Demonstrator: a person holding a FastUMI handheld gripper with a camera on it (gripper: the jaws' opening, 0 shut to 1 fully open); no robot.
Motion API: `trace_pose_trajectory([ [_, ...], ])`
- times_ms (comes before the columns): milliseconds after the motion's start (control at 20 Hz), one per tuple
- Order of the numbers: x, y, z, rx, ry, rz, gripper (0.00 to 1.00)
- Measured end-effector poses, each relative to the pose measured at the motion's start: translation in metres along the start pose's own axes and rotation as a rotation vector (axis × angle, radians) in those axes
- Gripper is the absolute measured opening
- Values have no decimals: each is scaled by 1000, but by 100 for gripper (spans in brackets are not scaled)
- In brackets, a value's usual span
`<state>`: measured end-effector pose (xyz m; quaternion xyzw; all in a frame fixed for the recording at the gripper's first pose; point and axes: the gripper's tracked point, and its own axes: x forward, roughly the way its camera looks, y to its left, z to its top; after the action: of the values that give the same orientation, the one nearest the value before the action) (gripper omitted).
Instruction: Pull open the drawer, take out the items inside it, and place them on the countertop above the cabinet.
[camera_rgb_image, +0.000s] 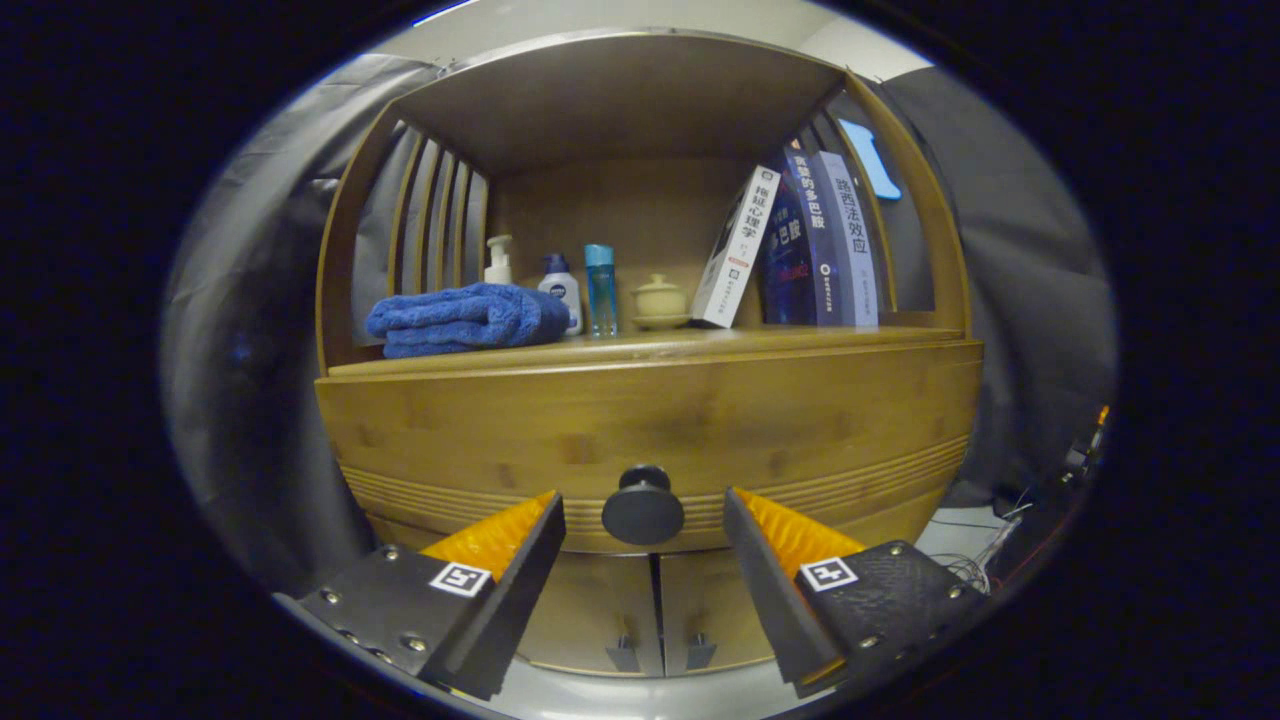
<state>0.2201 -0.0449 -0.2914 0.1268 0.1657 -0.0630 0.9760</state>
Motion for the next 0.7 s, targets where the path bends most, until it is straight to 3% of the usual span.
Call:
trace_pose_trajectory([
  [400, 24, 2, -6, 43, 18, 16, 96],
  [450, 25, 0, -3, 35, 17, -11, 96],
  [600, 29, -4, -6, -24, 19, -39, 50],
  [700, 25, -6, -7, -35, 36, -39, 44],
])
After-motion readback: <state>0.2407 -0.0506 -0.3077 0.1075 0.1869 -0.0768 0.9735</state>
